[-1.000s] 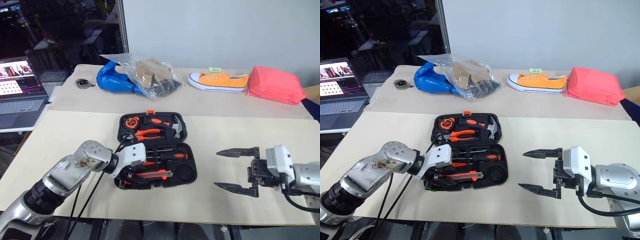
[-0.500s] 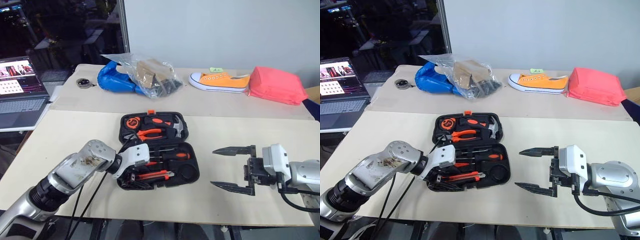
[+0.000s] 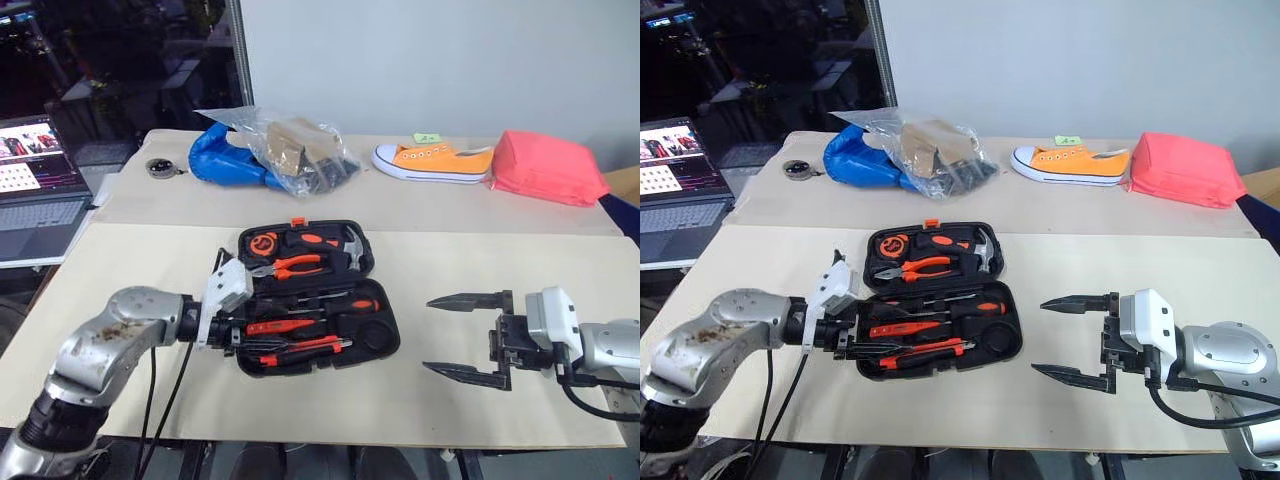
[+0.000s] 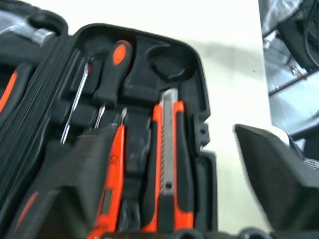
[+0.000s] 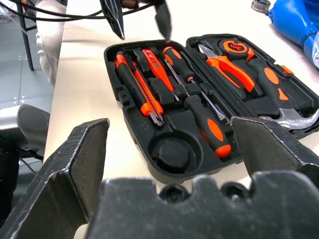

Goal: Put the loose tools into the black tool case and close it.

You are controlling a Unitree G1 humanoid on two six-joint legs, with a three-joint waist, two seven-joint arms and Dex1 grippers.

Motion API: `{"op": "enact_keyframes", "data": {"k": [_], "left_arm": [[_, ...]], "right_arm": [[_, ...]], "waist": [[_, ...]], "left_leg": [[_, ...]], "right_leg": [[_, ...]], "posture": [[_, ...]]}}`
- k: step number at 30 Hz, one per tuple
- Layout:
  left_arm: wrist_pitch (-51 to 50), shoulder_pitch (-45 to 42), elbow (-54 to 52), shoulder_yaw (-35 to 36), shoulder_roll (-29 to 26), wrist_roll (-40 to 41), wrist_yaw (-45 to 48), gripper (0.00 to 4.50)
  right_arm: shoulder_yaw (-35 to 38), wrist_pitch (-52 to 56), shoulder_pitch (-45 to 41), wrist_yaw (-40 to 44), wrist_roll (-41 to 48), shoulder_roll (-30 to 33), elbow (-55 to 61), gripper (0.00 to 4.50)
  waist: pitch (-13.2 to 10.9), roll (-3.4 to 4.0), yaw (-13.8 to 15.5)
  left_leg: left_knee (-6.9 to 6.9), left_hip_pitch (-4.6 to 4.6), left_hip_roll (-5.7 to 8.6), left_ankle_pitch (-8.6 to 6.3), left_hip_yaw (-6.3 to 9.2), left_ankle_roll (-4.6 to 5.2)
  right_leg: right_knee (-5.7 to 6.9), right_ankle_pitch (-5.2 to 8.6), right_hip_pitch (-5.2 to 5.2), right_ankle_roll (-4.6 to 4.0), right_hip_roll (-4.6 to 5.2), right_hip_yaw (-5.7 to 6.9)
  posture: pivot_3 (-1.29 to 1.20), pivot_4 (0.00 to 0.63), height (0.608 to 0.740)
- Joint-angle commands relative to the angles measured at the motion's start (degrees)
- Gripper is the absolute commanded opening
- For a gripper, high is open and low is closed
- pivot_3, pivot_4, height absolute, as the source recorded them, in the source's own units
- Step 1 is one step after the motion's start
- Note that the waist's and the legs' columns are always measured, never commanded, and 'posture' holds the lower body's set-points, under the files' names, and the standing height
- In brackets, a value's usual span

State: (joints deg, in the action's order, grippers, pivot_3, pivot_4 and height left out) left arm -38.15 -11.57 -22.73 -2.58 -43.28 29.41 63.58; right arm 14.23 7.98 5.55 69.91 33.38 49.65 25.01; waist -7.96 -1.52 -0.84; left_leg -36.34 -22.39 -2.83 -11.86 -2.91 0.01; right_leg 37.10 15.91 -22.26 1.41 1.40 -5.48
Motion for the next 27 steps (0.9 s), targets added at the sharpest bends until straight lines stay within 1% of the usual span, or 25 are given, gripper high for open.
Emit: {"op": "enact_keyframes", "data": {"k": [1, 2, 4, 5, 6, 10, 12, 15, 17, 18, 20, 21, 22, 23, 25, 26, 27], "left_arm": [[9.4, 3.0, 1.8, -1.1, 2.6, -3.5, -1.3, 1.86], [10.5, 3.5, 2.6, -1.6, 3.7, -3.9, -1.7, 1.54], [13.5, 4.4, 4.0, -3.1, 5.0, -5.7, -2.1, 0.75], [14.8, 4.9, 4.8, -3.8, 5.6, -6.5, -2.3, 0.27], [16.9, 5.6, 5.8, -5.0, 5.7, -8.2, -2.1, 0.12], [25.6, 8.5, 11.0, -9.6, 5.1, -14.7, -1.1, 0.12], [30.9, 9.0, 14.9, -11.7, 4.8, -18.4, -0.9, 0.12], [36.9, 7.5, 21.5, -14.5, 5.1, -24.7, -3.6, 0.12], [41.3, 6.1, 25.2, -16.5, 5.0, -29.1, -5.2, 0.12], [43.3, 5.6, 26.8, -17.5, 5.0, -30.9, -5.7, 0.12], [45.3, 5.2, 29.4, -18.1, 5.6, -31.8, -6.8, 0.12], [46.4, 5.2, 30.0, -17.9, 5.6, -31.6, -7.1, 0.12], [46.0, 5.8, 28.7, -16.2, 6.0, -28.4, -6.6, 0.12], [43.4, 6.6, 25.4, -13.2, 6.8, -22.8, -6.2, 0.12], [38.5, 7.7, 19.9, -8.9, 7.7, -14.9, -6.3, 0.12], [35.7, 8.1, 17.1, -7.1, 7.9, -12.2, -7.1, 0.12], [31.1, 8.0, 13.5, -4.5, 6.9, -8.6, -7.7, 0.12]], "right_arm": [[1.6, -0.4, -0.2, -0.1, 0.4, 0.3, 0.4, 4.50], [1.6, -0.4, -0.3, -0.1, 0.4, 0.3, 0.3, 4.50], [1.6, -0.3, -0.2, -0.2, 0.4, 0.4, 0.5, 4.50], [1.7, -0.2, -0.2, -0.3, 0.4, 0.4, 0.6, 4.50], [1.8, -0.1, -0.1, -0.4, 0.4, 0.5, 0.7, 4.50], [2.1, 0.0, 0.0, -0.8, 0.3, 0.6, 0.9, 4.50], [2.2, 0.1, 0.3, -1.1, 0.1, 0.5, 1.1, 4.50], [2.4, 0.1, 0.6, -1.5, -0.3, 0.7, 0.9, 4.50], [2.4, 0.1, 0.8, -1.7, -0.7, 0.8, 0.8, 4.50], [2.5, 0.1, 1.0, -2.0, -0.9, 0.8, 0.7, 4.50], [2.6, 0.2, 1.4, -2.9, -1.5, 0.7, 0.9, 4.50], [2.7, 0.7, 1.7, -3.7, -1.7, 0.7, 0.9, 4.50], [3.1, 1.5, 2.0, -4.9, -1.6, 0.4, 1.0, 4.50], [3.7, 1.9, 2.4, -6.1, -1.6, 0.0, 1.2, 4.50], [4.8, 2.6, 3.6, -8.0, -1.8, -0.4, 1.4, 4.50], [5.6, 3.1, 4.3, -9.0, -1.8, -0.6, 1.4, 4.50], [6.4, 4.2, 4.9, -10.5, -1.7, -0.9, 1.3, 4.50]], "waist": [[0.0, 0.00, 0.2], [0.0, 0.00, 0.2], [0.0, 0.00, 0.2], [0.0, 0.01, 0.1], [0.0, 0.01, 0.1], [0.0, 0.05, -0.3], [0.1, 0.19, -0.1], [0.3, 0.30, -0.2], [0.6, 0.56, -0.2], [0.6, 0.63, -0.1], [0.8, 0.88, 0.0], [0.8, 0.98, 0.0], [0.9, 1.03, 0.0], [0.9, 1.04, -0.1], [0.8, 1.01, -0.5], [0.8, 0.97, -0.8], [0.7, 0.87, -1.2]], "left_leg": [[-0.01, 0.00, 0.01, 0.00, -0.01, 0.00], [-0.01, 0.00, 0.03, 0.00, -0.03, 0.00], [-0.02, 0.00, 0.02, 0.00, -0.04, 0.00], [-0.02, 0.00, 0.01, 0.00, -0.03, 0.00], [-0.02, 0.01, 0.01, 0.00, -0.04, 0.00], [0.06, 0.04, -0.01, 0.00, -0.05, 0.00], [0.06, 0.07, 0.00, 0.00, -0.06, 0.00], [0.06, 0.14, 0.01, 0.00, -0.11, 0.00], [0.05, 0.24, 0.01, 0.00, -0.13, 0.00], [0.05, 0.34, 0.00, 0.00, -0.14, 0.00], [0.06, 0.41, 0.00, 0.02, -0.12, 0.03], [0.07, 0.70, 0.00, 0.02, -0.13, 0.03], [0.11, 1.08, 0.00, 0.01, -0.14, 0.02], [0.23, 1.41, 0.00, -0.03, -0.12, -0.05], [0.40, 1.95, -0.03, -0.25, 0.00, -0.43], [0.42, 1.86, -0.03, -0.25, 0.12, -0.43], [0.41, 1.78, -0.04, -0.24, 0.22, -0.41]], "right_leg": [[0.00, 0.00, 0.01, 0.00, 0.02, 0.00], [0.00, -0.01, 0.01, -0.01, 0.04, -0.01], [0.00, -0.02, 0.02, -0.02, 0.04, 0.00], [0.00, -0.02, 0.01, -0.02, 0.02, 0.00], [0.00, -0.02, 0.01, -0.02, 0.02, -0.01], [0.00, -0.06, 0.00, -0.12, -0.01, -0.05], [-0.01, -0.09, 0.02, -0.18, 0.00, -0.05], [-0.01, -0.09, 0.09, -0.17, 0.02, -0.09], [-0.01, -0.08, 0.18, -0.16, 0.02, -0.10], [0.01, 0.07, 0.24, 0.12, 0.02, -0.13], [0.02, 0.09, 0.52, 0.23, 0.01, -0.14], [0.01, 0.11, 0.91, 0.21, 0.02, -0.14], [0.00, 0.36, 1.12, -0.19, 0.07, -0.16], [0.00, 0.38, 1.24, -0.20, 0.14, -0.21], [-0.01, 0.41, 1.17, -0.24, 0.17, -0.32], [-0.01, 0.41, 1.23, -0.24, 0.16, -0.32], [0.00, 0.40, 1.19, -0.23, 0.12, -0.31]], "posture": [[0.00, 0.150, 0.740], [0.00, 0.150, 0.740], [0.00, 0.150, 0.740], [0.00, 0.150, 0.740], [0.00, 0.150, 0.740], [0.00, 0.150, 0.740], [0.00, 0.150, 0.740], [0.00, 0.150, 0.740], [0.00, 0.150, 0.740], [0.00, 0.150, 0.740], [0.00, 0.150, 0.740], [0.00, 0.150, 0.740], [0.00, 0.150, 0.740], [0.00, 0.150, 0.740], [0.00, 0.150, 0.740], [0.00, 0.150, 0.740], [0.00, 0.150, 0.740]]}}
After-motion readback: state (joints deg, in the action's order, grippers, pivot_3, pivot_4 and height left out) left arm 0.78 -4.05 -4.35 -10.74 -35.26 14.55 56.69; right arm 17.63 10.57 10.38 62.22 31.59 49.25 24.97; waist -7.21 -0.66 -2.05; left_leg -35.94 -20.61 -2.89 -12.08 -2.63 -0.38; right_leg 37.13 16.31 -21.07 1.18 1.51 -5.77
